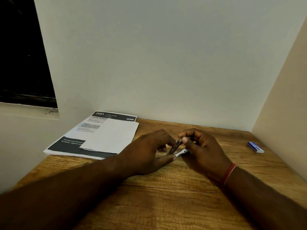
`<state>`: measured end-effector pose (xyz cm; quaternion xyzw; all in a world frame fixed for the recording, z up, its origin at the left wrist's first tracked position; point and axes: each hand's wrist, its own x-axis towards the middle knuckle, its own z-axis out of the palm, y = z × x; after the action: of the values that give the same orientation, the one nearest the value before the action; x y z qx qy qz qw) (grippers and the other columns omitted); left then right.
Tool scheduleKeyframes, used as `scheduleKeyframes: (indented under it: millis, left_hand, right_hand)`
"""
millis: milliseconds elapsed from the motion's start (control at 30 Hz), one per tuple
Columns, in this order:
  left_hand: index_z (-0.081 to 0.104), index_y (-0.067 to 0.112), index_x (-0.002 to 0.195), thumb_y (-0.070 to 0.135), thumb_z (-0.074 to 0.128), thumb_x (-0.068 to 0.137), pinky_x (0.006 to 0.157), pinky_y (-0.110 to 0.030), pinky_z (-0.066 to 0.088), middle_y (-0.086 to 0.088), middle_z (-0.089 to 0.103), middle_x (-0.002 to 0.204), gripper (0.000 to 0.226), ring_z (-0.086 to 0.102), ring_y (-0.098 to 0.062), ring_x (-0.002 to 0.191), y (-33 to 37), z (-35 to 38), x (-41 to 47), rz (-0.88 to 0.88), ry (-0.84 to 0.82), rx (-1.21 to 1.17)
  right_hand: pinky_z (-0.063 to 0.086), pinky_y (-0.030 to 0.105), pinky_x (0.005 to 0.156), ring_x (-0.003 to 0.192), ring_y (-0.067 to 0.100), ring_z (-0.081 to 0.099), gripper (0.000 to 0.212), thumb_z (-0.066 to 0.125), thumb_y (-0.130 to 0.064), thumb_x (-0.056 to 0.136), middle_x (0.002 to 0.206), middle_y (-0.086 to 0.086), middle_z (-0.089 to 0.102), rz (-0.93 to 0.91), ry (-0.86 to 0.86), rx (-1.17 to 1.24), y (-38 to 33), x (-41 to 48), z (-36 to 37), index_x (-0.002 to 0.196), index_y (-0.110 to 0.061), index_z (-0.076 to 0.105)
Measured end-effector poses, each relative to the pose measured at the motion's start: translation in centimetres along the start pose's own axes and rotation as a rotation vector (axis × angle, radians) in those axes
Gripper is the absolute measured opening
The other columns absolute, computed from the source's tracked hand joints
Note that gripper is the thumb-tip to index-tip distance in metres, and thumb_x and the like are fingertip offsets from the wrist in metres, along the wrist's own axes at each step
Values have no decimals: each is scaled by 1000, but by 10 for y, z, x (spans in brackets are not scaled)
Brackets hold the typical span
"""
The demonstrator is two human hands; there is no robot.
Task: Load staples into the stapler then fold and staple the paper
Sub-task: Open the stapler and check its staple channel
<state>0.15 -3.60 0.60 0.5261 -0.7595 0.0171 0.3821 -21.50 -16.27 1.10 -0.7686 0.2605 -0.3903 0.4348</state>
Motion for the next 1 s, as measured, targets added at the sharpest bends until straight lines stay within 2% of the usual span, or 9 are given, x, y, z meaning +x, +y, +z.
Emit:
scheduleKeyframes:
  millis: [233, 333, 400, 500, 600, 733, 800, 900, 1000]
  left_hand:
    - [80, 27, 99, 31, 86, 101, 80, -35, 59, 13, 79, 99, 8, 73, -9, 91, 1, -1, 3, 21, 108, 34]
    - [79, 27, 97, 28, 88, 99, 80, -30, 60, 14, 77, 94, 10, 72, -7, 89, 2, 0, 1, 0, 123, 23]
    - [79, 27, 103, 26, 89, 98, 80, -26, 60, 15, 76, 95, 11, 72, -6, 88, 4, 0, 0, -2, 119, 10]
    - [83, 27, 105, 24, 90, 97, 80, -16, 57, 17, 76, 96, 11, 72, -5, 89, 4, -3, 0, -14, 96, -10]
    - [86, 29, 98, 29, 92, 95, 77, -22, 61, 17, 76, 92, 7, 74, -6, 88, 2, -6, -2, -55, 47, 1]
    - [85, 31, 90, 39, 92, 94, 75, -32, 64, 15, 77, 87, 11, 75, -7, 86, -1, -4, -4, -158, -5, -23]
    - [85, 31, 88, 42, 91, 94, 72, -29, 63, 15, 78, 85, 14, 76, -6, 84, -4, -3, -3, -219, 7, -56]
    - [84, 28, 86, 41, 90, 97, 64, -13, 53, 16, 81, 82, 18, 75, 0, 75, -7, -2, -2, -322, 36, -159]
    - [84, 24, 83, 38, 91, 96, 63, -17, 54, 13, 81, 80, 20, 75, -3, 72, -10, -4, -3, -380, 55, -200]
  right_hand:
    - [61, 60, 103, 107, 27, 76, 19, 72, -19, 110, 108, -1, 82, -5, -6, -7, -1, -1, 0, 105, -35, 82]
    - [60, 69, 102, 106, 32, 76, 17, 71, -22, 111, 107, 1, 82, 12, -19, 3, 0, -2, -1, 108, -34, 82]
    - [60, 69, 102, 105, 31, 76, 16, 71, -21, 110, 105, 0, 82, 9, -15, 3, 1, -1, -1, 108, -34, 82]
    - [61, 64, 103, 104, 25, 77, 18, 71, -22, 111, 106, -3, 82, 4, -7, -14, 3, -1, 0, 108, -35, 82]
    - [62, 56, 102, 105, 21, 77, 18, 70, -23, 110, 106, -5, 82, 15, 8, -22, 4, 0, 0, 107, -36, 82]
    - [63, 50, 99, 107, 25, 76, 21, 70, -21, 110, 106, -4, 82, 23, 35, -1, 4, 0, 1, 106, -37, 82]
    - [63, 43, 94, 105, 21, 77, 21, 70, -20, 110, 105, -3, 82, 19, 43, 17, 3, -1, 2, 106, -36, 82]
    - [63, 33, 81, 94, 14, 79, 19, 68, -16, 111, 101, 1, 83, 13, 53, 63, 1, -3, 3, 109, -29, 81]
    - [64, 31, 72, 84, 16, 79, 16, 67, -13, 112, 97, 5, 83, 0, 50, 64, -3, -5, 4, 111, -25, 79]
